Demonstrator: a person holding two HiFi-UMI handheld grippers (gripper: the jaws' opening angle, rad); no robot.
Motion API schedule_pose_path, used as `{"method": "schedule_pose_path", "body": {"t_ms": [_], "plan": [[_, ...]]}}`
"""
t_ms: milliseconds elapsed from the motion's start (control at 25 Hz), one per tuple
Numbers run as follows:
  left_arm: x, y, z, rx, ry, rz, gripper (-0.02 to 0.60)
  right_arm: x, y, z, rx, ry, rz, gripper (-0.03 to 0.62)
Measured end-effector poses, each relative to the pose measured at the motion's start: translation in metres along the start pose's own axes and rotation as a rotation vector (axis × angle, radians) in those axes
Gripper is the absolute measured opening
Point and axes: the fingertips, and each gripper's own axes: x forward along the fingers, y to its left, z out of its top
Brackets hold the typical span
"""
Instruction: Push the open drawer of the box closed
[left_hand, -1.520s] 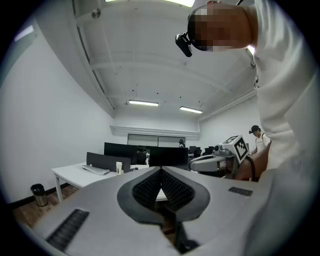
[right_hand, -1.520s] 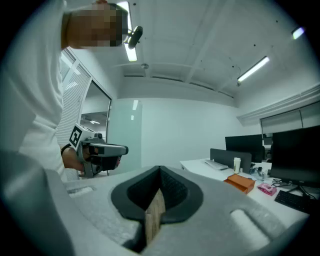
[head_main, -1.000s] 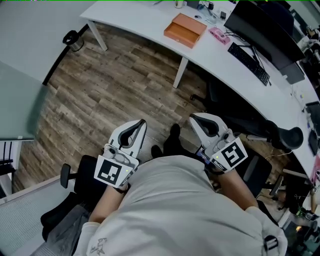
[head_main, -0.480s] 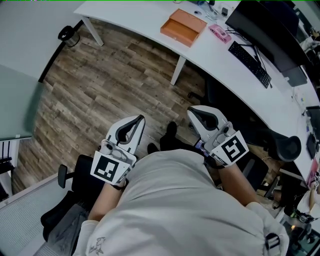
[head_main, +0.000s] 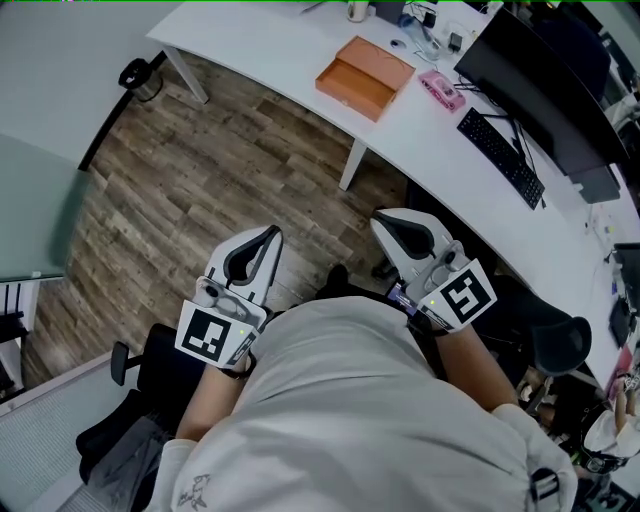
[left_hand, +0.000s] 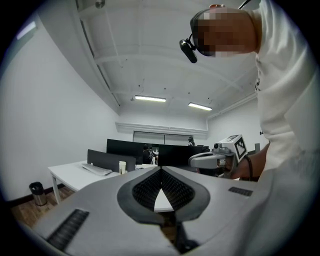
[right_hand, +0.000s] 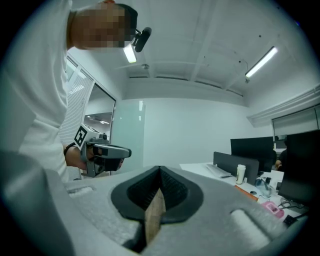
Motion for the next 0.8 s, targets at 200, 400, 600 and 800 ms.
{"method": "schedule_pose_path", "body": {"t_ms": [200, 400, 600, 800], "plan": [[0.026, 0.008, 0.016, 0.049, -0.031, 0.045, 0.001, -0.010, -0.046, 0.001, 0.002, -0.027, -0.022, 0.002], [0.037, 0.024, 0.023, 0.052, -0.033, 0.074, 0.000, -0.008, -0.067, -0.001, 0.021, -0.034, -0.037, 0.002], [0.061, 0.028, 0.025, 0.056, -0.028, 0.032, 0.000, -0.010, -0.087, 0.001, 0.037, -0.053, -0.097, 0.002], [0.081, 0.044, 0.025, 0.054, -0.024, -0.002, 0.000, -0.007, -0.103, -0.002, 0.040, -0.042, -0.136, 0.002]]}}
